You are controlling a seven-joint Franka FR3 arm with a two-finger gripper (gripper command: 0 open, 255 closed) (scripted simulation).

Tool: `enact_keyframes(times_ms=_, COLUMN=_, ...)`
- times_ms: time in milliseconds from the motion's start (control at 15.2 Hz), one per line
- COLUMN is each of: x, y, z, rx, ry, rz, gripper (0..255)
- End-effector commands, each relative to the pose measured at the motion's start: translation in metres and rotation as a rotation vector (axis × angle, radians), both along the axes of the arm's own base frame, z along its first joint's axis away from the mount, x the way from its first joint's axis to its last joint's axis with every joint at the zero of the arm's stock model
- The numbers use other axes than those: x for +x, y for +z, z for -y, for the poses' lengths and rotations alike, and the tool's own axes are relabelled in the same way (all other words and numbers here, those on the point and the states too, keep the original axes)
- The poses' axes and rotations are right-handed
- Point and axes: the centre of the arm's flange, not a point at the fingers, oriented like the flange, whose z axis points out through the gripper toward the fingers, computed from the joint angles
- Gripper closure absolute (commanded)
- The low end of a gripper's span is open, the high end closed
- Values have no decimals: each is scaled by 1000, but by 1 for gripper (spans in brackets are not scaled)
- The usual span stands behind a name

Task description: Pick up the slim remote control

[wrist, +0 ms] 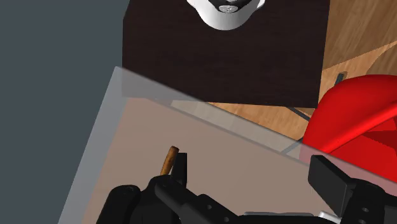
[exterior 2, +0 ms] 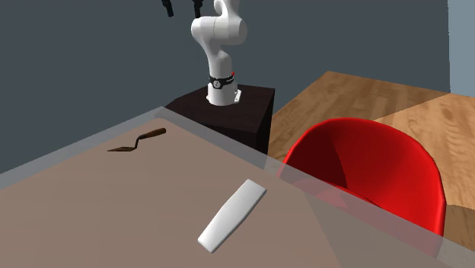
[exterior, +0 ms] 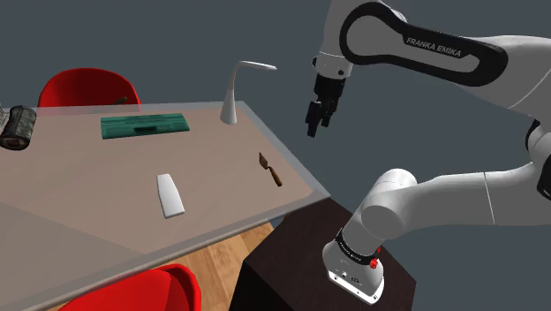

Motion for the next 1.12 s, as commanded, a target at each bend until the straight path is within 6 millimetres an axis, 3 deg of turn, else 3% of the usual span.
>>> enact_keyframes(times_ms=0, x=0, y=0, z=0, rx=0, ry=0, rz=0, gripper=0)
enact_keyframes(times_ms=1056, x=107, y=-132, z=-116, rx=-1, ry=-139, rz=46, gripper=0)
